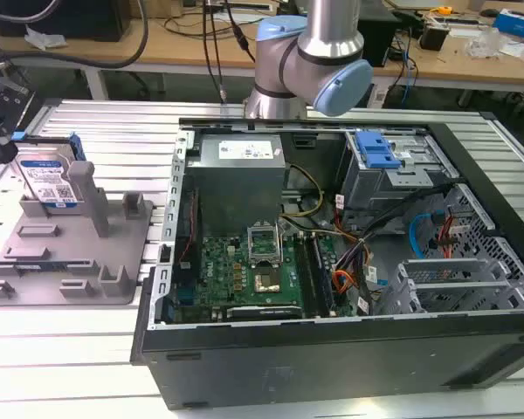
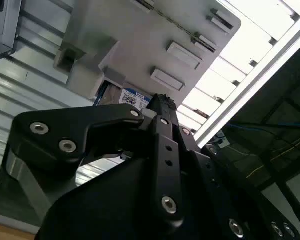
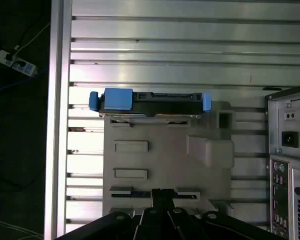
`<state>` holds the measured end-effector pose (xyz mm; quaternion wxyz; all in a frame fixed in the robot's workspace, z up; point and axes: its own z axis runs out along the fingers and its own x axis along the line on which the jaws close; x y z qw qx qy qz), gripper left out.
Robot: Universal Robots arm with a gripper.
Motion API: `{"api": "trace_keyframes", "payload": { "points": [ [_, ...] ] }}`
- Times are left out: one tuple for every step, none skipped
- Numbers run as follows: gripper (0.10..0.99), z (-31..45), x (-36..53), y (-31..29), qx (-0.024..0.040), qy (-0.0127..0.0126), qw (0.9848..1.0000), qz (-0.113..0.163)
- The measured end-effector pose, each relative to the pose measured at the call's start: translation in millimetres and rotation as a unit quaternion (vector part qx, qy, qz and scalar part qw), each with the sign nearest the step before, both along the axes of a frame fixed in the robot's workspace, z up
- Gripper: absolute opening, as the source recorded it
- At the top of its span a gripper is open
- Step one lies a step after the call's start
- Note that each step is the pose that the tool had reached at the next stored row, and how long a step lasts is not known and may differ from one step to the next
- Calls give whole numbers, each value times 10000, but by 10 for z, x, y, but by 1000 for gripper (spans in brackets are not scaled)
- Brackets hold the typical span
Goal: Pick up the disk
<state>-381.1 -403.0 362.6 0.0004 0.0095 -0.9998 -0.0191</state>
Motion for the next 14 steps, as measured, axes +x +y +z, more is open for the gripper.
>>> {"api": "trace_keyframes", "payload": {
  "points": [
    [106,0,0,0,0,0,10000,0],
    [106,0,0,0,0,0,10000,0],
    [106,0,0,0,0,0,10000,0],
    [106,0,0,0,0,0,10000,0],
    [106,0,0,0,0,0,10000,0],
    [106,0,0,0,0,0,10000,1],
    [106,0,0,0,0,0,10000,81],
    [106,-1,-1,0,0,0,9998,222],
    [106,-1,0,0,0,0,9991,413],
    [106,-2,0,0,0,0,9983,581],
    [106,-4,0,0,0,0,9963,854],
    [106,-6,0,0,0,0,9937,1125],
    [106,-9,0,0,0,0,9898,1422],
    [106,-11,0,0,0,0,9870,1605]
  ]
}}
